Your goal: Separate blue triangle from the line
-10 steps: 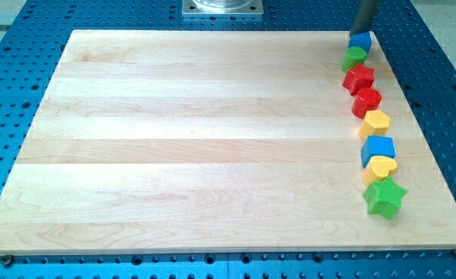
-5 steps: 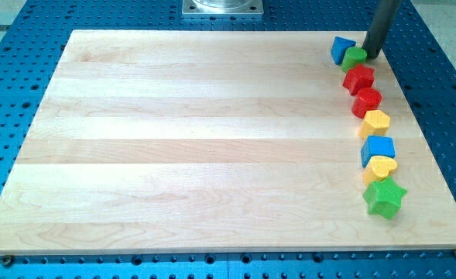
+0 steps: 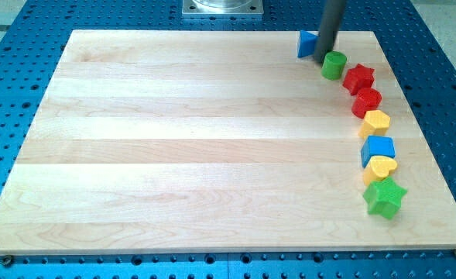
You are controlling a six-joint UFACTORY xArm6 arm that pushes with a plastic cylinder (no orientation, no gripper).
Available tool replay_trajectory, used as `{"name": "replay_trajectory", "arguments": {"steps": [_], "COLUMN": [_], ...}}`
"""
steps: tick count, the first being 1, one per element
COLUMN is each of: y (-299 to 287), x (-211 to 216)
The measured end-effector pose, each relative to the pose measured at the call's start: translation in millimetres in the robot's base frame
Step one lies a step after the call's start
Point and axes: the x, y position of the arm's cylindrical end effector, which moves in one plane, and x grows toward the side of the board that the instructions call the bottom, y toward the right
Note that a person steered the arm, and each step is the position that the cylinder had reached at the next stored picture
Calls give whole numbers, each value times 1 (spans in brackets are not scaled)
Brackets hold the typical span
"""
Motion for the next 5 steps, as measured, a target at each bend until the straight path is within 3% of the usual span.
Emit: {"name": "replay_trajectory", "arguments": {"steps": [1, 3, 4, 5], "y": [8, -21, 2, -54], "x": [-24, -29, -38, -35]}}
